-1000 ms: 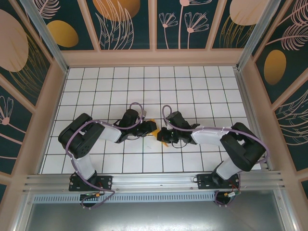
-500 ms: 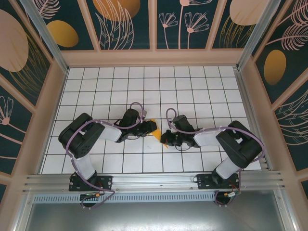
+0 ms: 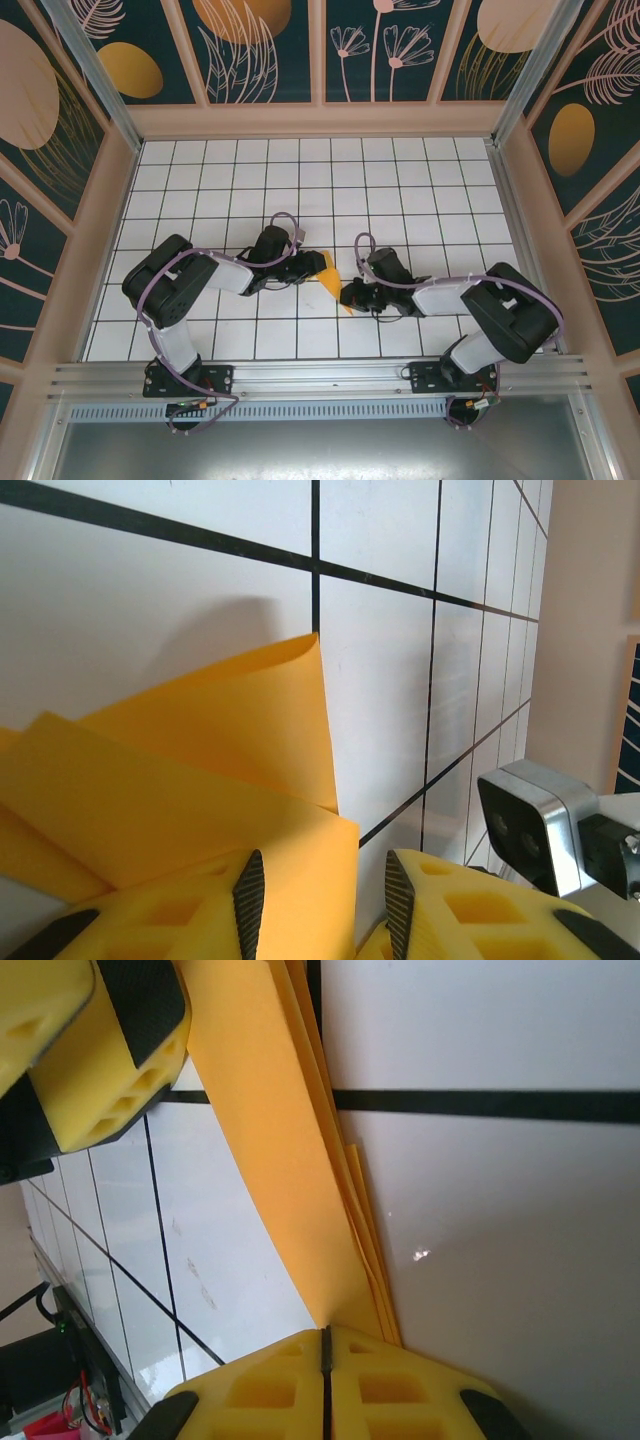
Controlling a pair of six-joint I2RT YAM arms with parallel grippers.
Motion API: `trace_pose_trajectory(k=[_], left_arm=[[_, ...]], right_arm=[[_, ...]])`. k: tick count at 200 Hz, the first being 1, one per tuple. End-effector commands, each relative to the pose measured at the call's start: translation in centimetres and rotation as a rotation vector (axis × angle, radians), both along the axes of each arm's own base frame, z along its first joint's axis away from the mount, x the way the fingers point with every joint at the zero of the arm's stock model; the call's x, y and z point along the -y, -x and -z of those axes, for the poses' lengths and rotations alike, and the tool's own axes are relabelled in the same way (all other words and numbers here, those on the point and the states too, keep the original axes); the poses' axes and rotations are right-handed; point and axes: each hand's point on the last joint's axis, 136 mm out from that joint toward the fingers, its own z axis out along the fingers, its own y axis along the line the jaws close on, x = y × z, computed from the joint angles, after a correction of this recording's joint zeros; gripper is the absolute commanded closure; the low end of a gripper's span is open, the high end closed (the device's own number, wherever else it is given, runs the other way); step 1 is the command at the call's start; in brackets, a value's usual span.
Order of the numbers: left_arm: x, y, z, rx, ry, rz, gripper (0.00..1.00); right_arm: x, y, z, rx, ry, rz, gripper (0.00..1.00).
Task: Fold a paper plane with a square sheet of paper (pick it up from the middle)
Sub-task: Fold the wing for the fifth time at the center of the table.
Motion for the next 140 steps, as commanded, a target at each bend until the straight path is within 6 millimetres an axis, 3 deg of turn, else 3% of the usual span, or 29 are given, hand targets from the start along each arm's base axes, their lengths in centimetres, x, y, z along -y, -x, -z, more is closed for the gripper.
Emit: trace_pose_trajectory(k=[1,24,49,63,78,103,140], left_arm=[[-2.6,1.2,6.5,-0.092,-0.209,-0.041,0.61],[-1.7,1.0,4.6,-0.041,-0.141,-0.004,0.57],[0.0,0.5,-1.0,0.087,-0.017,0.052,0.48],[0.1,0.0,-4.5,0.173,0.015,0.051,0.46],[-0.2,-0.4,-6.8,0.237,0.016,0.034,0.44],[-0.1,-0.1,-7.7,0.245,0.035,0.044,0.46],[2.5,2.1,-7.3,0.223,0.094,0.141,0.48]], right_arm=[[1.9,2.7,2.5,-0.112,0.051,0.012,0.89],[1.9,2.5,2.7,-0.113,0.052,0.021,0.9],[1.6,2.0,2.6,-0.112,0.051,0.028,0.91],[1.5,1.8,2.6,-0.114,0.049,0.031,0.91],[1.4,1.7,2.6,-0.117,0.049,0.035,0.92],[1.3,1.5,2.5,-0.113,0.046,0.04,0.92],[1.0,1.0,2.2,-0.106,0.039,0.051,0.92]])
